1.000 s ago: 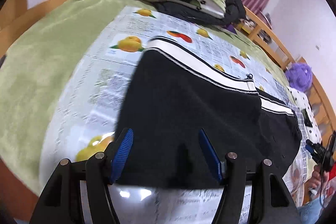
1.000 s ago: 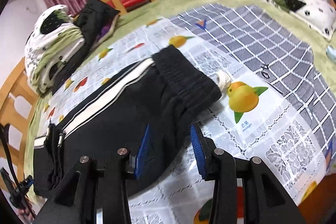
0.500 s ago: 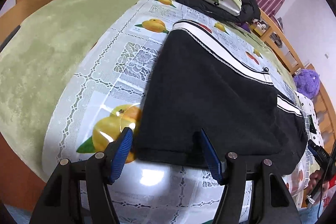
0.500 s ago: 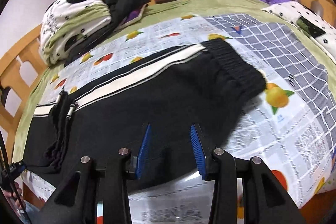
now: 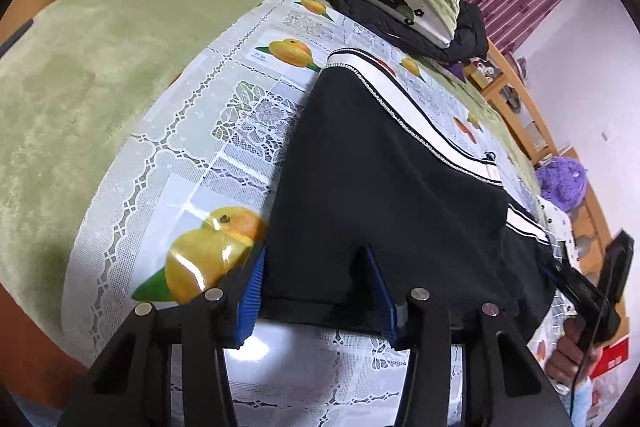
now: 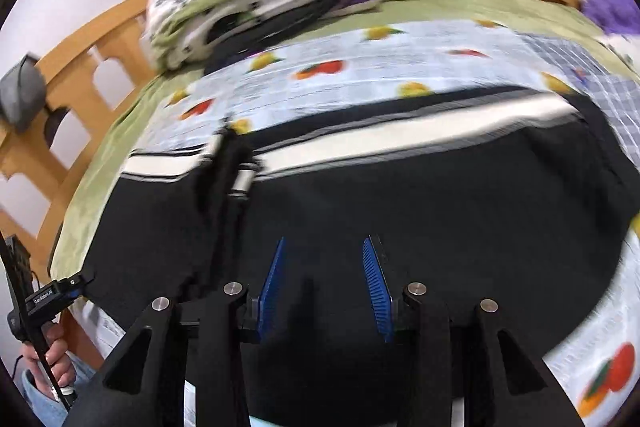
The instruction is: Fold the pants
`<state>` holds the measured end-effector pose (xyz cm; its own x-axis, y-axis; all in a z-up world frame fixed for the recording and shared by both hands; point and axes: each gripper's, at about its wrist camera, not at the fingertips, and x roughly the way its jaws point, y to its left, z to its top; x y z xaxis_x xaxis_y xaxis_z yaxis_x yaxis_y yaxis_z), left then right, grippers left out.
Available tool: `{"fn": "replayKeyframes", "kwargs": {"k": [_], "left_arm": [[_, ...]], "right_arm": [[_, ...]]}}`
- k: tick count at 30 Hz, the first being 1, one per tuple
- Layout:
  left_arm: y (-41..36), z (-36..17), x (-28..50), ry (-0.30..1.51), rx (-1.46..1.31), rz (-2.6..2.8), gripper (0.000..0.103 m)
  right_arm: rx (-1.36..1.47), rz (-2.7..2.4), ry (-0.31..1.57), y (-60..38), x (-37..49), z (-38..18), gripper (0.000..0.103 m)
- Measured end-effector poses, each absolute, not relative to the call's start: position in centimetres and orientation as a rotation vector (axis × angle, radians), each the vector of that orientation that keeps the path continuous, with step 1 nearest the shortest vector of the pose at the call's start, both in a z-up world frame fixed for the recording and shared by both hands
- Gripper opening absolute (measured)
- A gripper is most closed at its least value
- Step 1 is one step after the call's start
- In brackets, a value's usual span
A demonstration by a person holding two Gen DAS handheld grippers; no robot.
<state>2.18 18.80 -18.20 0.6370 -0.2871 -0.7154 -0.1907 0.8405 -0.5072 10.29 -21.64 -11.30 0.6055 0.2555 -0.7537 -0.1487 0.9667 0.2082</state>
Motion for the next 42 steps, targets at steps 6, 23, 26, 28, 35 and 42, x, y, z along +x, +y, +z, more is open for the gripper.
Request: {"fn": "replayKeyframes", "kwargs": {"k": [6,23,26,28,35,42], "left_arm": [[19.1,-18.3,1.8,0.875,-0.562,-0.112,0.046],[20.6,-18.5,1.9,0.887,-0.637,-0.166,0.046],[20.7,-18.4,1.7,0.886,-0.646,-0.166,0.046],[20.9,-18.4,1.5,0.883,-0.643,-0.165,0.046],[21.0,-18.5,1.3,0.884,-0.650,-0.156,0.046],[20.7,-17.6,0.9,0.843,-0.650,-0.153,0.046]], "right_arm": [[0.046,0.321,0.883,-15.2,13.8,-11.7,0.040],[0.179,0.299,1.025,-14.9,17.2,-16.3,0.031],[0.244,0.306,1.050,-16.5,16.1,-14.7,0.036],[0.260,0.315,1.043,-17.4,14.6,-13.7,0.036],[0.323,0.447,1.111,-17.1,10.7,-14.7,0.037],[0.278,0.574,1.016,-17.4,7.9,-11.5,0.017]]}}
